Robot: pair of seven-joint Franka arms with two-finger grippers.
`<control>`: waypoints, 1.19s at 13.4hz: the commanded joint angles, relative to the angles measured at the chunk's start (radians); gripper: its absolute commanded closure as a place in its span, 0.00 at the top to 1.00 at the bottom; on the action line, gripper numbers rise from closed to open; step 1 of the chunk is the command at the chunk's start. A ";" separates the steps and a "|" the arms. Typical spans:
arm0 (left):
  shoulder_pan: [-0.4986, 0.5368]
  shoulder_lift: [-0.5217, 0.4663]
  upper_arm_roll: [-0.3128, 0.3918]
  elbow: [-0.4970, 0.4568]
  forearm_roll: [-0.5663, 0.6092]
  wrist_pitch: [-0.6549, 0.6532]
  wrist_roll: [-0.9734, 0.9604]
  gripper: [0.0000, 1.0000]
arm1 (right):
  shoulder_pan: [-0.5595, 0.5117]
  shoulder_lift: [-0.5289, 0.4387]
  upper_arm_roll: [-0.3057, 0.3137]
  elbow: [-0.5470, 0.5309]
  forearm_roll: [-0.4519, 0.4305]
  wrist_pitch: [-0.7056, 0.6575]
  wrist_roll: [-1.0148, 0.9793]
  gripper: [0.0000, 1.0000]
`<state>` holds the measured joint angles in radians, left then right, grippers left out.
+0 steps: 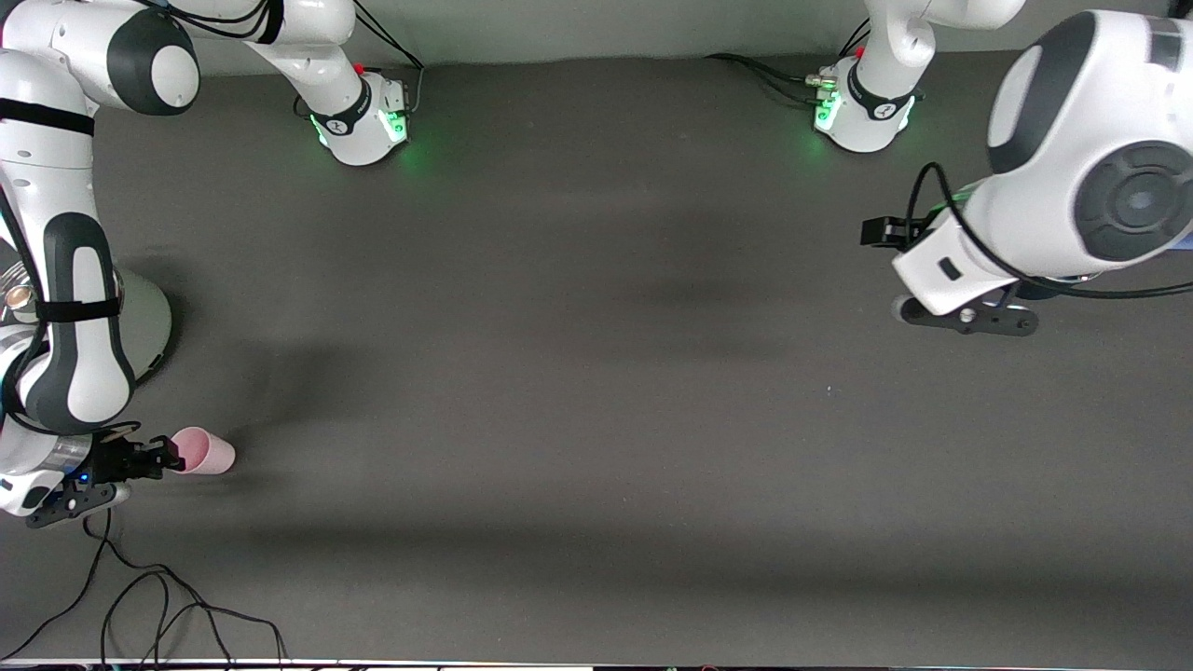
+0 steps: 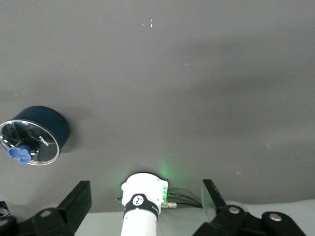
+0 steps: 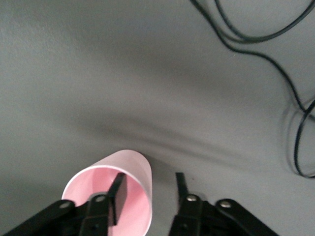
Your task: Transfer pink cup from left to right arm
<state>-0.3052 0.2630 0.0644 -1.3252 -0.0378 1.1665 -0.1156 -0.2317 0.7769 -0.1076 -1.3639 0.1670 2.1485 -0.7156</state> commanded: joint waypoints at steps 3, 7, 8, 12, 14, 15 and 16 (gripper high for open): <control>0.237 -0.042 -0.185 -0.008 0.052 -0.011 -0.015 1.00 | 0.011 -0.154 -0.003 0.012 0.000 -0.186 0.057 1.00; 0.402 -0.048 -0.271 -0.014 0.055 -0.011 -0.006 1.00 | 0.092 -0.361 -0.003 -0.004 -0.073 -0.441 0.295 1.00; 0.411 -0.050 -0.271 -0.017 0.053 -0.008 -0.003 1.00 | 0.113 -0.411 -0.003 -0.024 -0.082 -0.479 0.354 1.00; 0.399 -0.215 -0.265 -0.271 0.055 0.164 0.005 1.00 | 0.213 -0.658 -0.001 -0.216 -0.141 -0.501 0.510 1.00; 0.371 -0.283 -0.247 -0.376 0.058 0.241 0.005 1.00 | 0.241 -0.749 -0.003 -0.293 -0.145 -0.501 0.562 1.00; 0.323 -0.288 -0.201 -0.384 0.064 0.257 0.007 1.00 | 0.245 -0.780 0.000 -0.319 -0.145 -0.499 0.580 1.00; 0.270 -0.286 -0.152 -0.384 0.076 0.268 0.007 1.00 | 0.252 -0.800 0.000 -0.331 -0.145 -0.499 0.597 1.00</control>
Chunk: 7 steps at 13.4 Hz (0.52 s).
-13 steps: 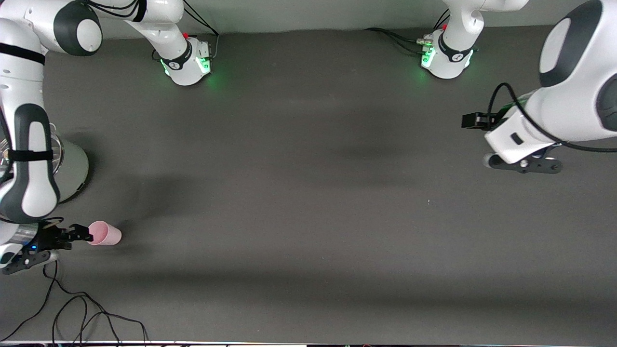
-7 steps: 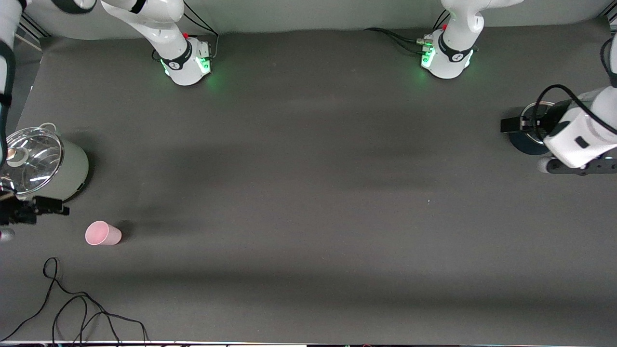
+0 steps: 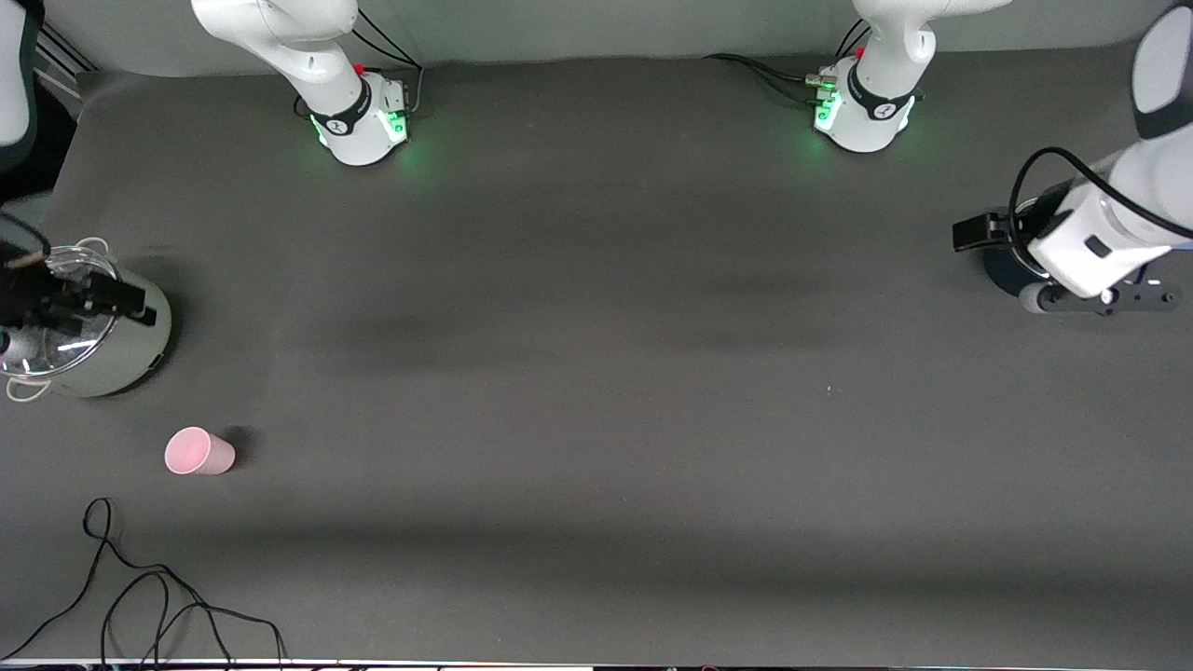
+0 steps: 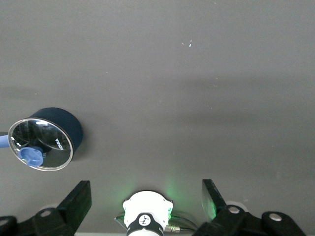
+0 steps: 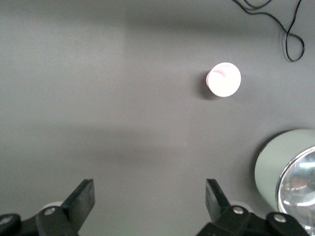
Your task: Transfer pink cup from left to right arm
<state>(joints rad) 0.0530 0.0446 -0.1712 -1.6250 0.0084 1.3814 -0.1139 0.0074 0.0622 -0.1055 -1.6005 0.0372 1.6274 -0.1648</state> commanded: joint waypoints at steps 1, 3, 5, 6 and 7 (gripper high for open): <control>-0.100 -0.068 0.099 -0.084 0.042 0.066 0.007 1.00 | 0.017 -0.102 -0.002 -0.104 -0.016 0.022 0.050 1.00; -0.094 -0.068 0.101 -0.084 0.045 0.096 0.019 1.00 | 0.017 -0.107 -0.003 -0.095 -0.016 0.022 0.050 1.00; -0.093 -0.068 0.101 -0.093 0.045 0.094 0.031 1.00 | 0.016 -0.098 -0.002 -0.056 -0.022 0.019 0.074 1.00; -0.090 -0.068 0.101 -0.093 0.045 0.100 0.034 1.00 | 0.014 -0.091 0.004 -0.040 -0.029 0.014 0.108 1.00; -0.087 -0.068 0.102 -0.092 0.045 0.105 0.051 1.00 | 0.011 -0.082 0.009 -0.018 -0.043 0.000 0.117 1.00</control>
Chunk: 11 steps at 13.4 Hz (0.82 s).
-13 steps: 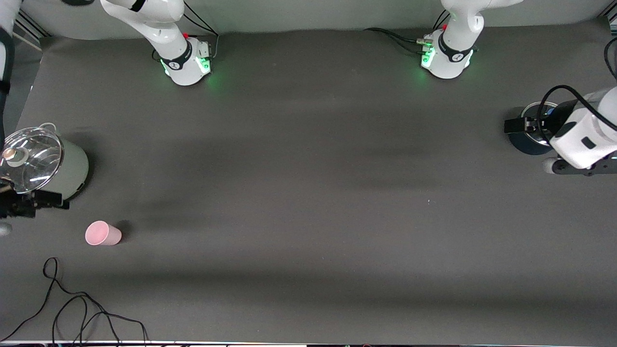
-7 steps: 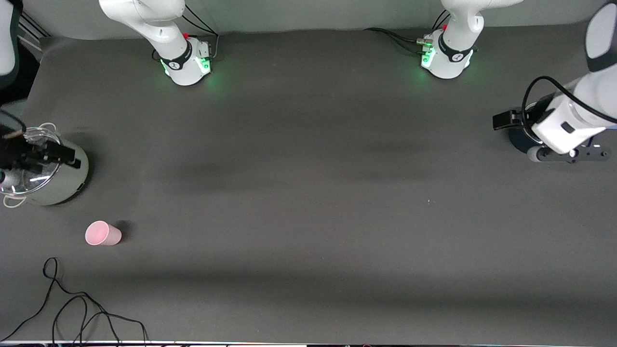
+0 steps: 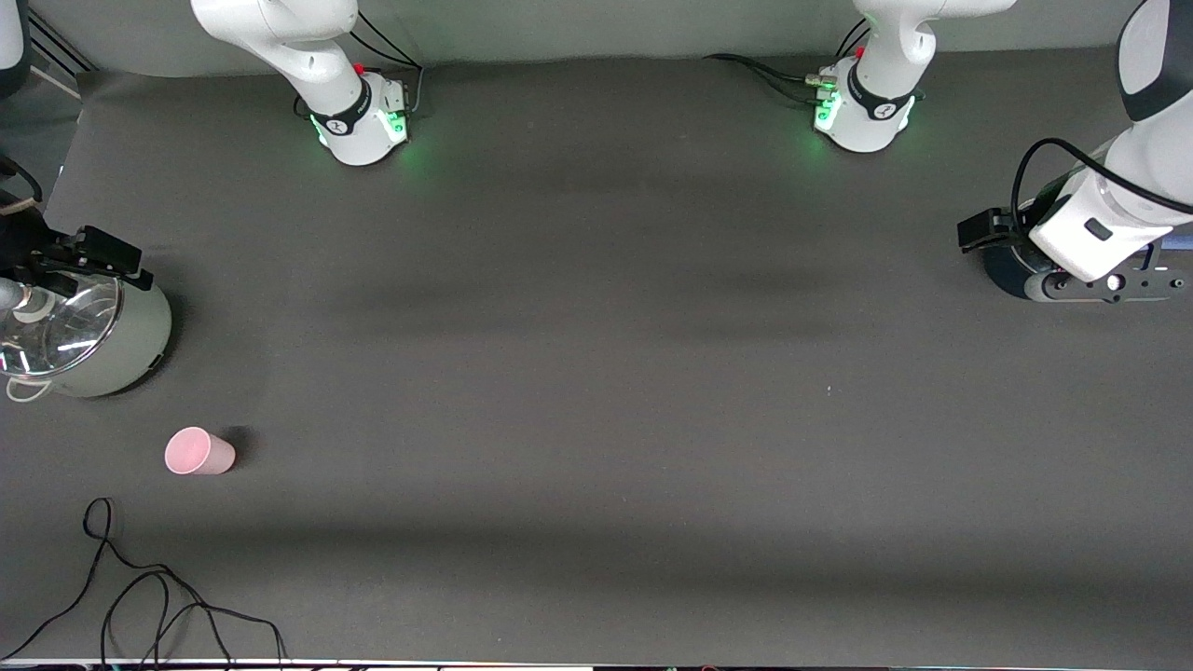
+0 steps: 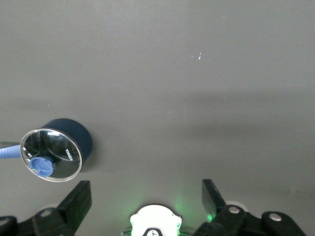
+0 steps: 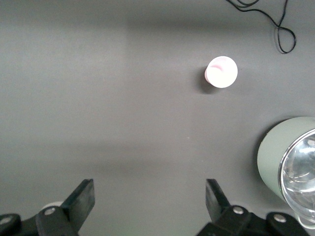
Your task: Transfer pink cup from left to right arm
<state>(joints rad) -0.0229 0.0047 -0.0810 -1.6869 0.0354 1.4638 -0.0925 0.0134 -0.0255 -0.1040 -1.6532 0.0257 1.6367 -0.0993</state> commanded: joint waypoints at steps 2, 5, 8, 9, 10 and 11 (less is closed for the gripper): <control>-0.006 -0.035 0.018 -0.034 0.017 0.036 0.048 1.00 | -0.018 0.041 0.036 0.096 -0.032 -0.052 0.069 1.00; -0.061 -0.046 0.076 -0.051 0.017 0.044 0.048 1.00 | -0.024 0.050 0.061 0.121 -0.032 -0.072 0.117 1.00; -0.055 -0.043 0.075 -0.051 0.017 0.047 0.048 1.00 | -0.018 0.047 0.061 0.113 -0.032 -0.084 0.144 1.00; -0.057 -0.045 0.075 -0.051 0.017 0.047 0.048 1.00 | -0.024 0.047 0.061 0.112 -0.032 -0.087 0.150 1.00; -0.057 -0.042 0.076 -0.051 0.017 0.049 0.048 1.00 | -0.029 0.047 0.061 0.112 -0.032 -0.095 0.150 1.00; -0.055 -0.042 0.076 -0.051 0.017 0.049 0.048 1.00 | -0.029 0.047 0.061 0.112 -0.032 -0.095 0.150 1.00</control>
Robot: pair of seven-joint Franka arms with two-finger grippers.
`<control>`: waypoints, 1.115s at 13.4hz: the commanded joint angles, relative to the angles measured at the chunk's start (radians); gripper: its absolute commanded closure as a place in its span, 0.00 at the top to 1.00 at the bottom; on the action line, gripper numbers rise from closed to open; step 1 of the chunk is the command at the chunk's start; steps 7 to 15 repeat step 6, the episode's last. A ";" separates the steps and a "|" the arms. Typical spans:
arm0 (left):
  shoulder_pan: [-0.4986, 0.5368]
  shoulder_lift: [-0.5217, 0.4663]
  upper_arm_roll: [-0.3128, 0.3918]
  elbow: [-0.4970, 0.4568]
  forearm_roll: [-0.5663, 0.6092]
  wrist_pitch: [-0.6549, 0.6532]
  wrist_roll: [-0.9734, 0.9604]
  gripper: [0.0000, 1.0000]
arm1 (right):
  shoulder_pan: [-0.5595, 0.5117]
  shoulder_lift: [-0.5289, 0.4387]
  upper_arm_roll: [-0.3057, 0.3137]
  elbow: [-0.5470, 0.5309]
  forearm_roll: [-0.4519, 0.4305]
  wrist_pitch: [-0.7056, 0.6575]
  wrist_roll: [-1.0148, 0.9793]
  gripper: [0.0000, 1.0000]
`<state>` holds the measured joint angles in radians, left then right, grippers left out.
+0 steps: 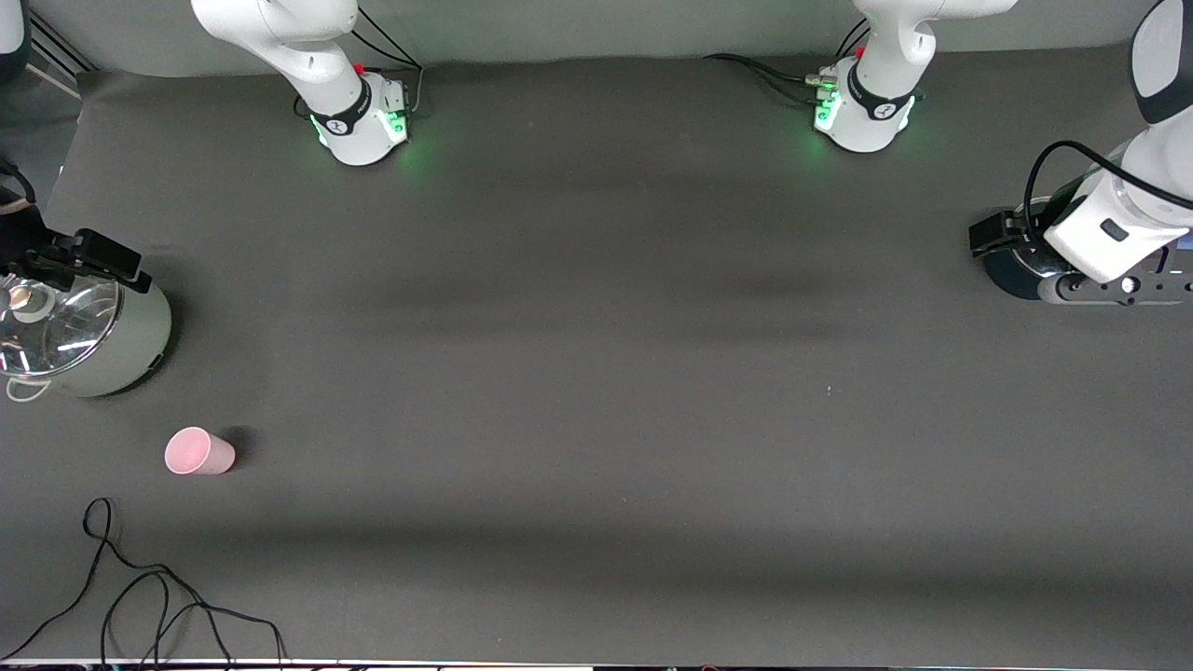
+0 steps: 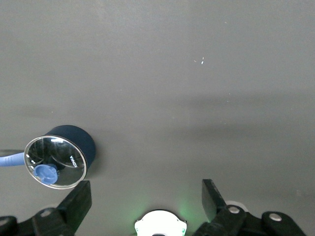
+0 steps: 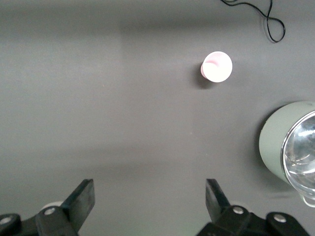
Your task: Transfer pink cup from left to right arm
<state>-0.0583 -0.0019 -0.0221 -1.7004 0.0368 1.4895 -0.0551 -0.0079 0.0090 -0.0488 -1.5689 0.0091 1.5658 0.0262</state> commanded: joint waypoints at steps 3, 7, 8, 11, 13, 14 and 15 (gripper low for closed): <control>-0.018 -0.033 0.016 -0.036 0.015 0.023 0.011 1.00 | -0.006 0.012 0.006 0.027 -0.015 -0.029 0.026 1.00; -0.021 -0.039 0.013 -0.041 0.015 0.058 0.014 1.00 | -0.006 0.014 0.004 0.027 -0.015 -0.029 0.026 1.00; -0.021 -0.039 0.013 -0.041 0.015 0.058 0.014 1.00 | -0.006 0.014 0.004 0.027 -0.015 -0.029 0.026 1.00; -0.021 -0.039 0.013 -0.041 0.015 0.058 0.014 1.00 | -0.006 0.014 0.004 0.027 -0.015 -0.029 0.026 1.00; -0.021 -0.039 0.013 -0.041 0.015 0.058 0.014 1.00 | -0.006 0.014 0.004 0.027 -0.015 -0.029 0.026 1.00; -0.021 -0.039 0.013 -0.041 0.015 0.058 0.014 1.00 | -0.006 0.014 0.004 0.027 -0.015 -0.029 0.026 1.00; -0.021 -0.039 0.013 -0.041 0.015 0.058 0.014 1.00 | -0.006 0.014 0.004 0.027 -0.015 -0.029 0.026 1.00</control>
